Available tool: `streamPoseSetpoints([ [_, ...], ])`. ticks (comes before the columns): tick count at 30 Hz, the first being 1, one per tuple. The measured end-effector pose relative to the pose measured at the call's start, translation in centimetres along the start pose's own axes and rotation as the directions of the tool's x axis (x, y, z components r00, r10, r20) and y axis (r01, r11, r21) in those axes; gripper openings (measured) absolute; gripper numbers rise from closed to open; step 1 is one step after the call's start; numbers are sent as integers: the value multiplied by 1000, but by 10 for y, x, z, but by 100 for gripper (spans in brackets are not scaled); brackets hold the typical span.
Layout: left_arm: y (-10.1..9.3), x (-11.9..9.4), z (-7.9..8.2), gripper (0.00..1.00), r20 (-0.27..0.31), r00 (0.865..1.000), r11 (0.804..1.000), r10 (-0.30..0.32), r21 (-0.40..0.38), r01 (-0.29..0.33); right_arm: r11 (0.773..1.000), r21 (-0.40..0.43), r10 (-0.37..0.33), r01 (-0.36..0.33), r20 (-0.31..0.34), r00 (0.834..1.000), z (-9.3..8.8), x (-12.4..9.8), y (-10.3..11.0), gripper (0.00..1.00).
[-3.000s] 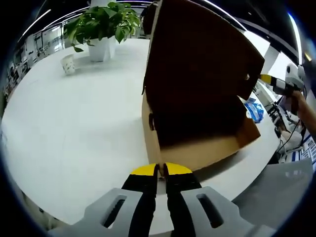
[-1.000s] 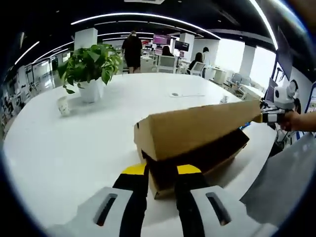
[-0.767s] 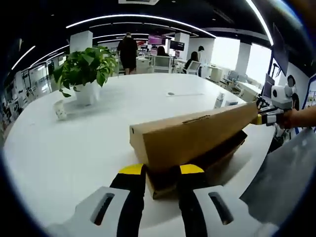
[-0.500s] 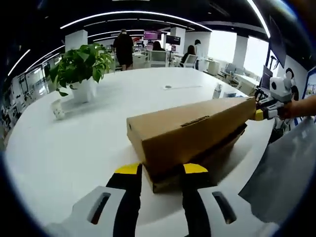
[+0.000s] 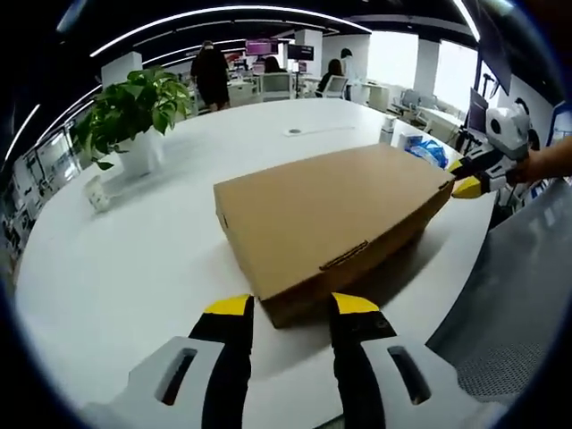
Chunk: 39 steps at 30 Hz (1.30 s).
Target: Operate the shoe box by opening the lid, removing the specified soft item, and placing it in the target area until the item is outside and the box remains undamaged.
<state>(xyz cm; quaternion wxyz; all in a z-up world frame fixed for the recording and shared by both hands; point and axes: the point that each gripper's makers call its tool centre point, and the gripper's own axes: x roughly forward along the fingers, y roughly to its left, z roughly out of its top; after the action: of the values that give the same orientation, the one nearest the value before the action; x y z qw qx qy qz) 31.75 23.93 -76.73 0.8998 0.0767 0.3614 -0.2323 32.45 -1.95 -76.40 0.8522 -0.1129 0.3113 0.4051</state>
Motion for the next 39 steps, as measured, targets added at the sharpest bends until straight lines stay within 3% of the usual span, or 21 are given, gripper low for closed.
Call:
streamPoseSetpoints([
  [19, 3, 11, -8, 33, -17, 1000, 1000, 0, -10, 0, 1000, -9, -20, 19, -42, 999, -12, 16, 0, 18],
  [25, 5, 17, -12, 31, -48, 999, 1000, 3, -8, -4, 1000, 1, -26, 26, -53, 998, -14, 19, -3, 19],
  [39, 16, 36, 9, 31, -50, 999, 1000, -1, -26, 0, 997, 29, -63, 65, -45, 997, 1, 33, -30, 20],
])
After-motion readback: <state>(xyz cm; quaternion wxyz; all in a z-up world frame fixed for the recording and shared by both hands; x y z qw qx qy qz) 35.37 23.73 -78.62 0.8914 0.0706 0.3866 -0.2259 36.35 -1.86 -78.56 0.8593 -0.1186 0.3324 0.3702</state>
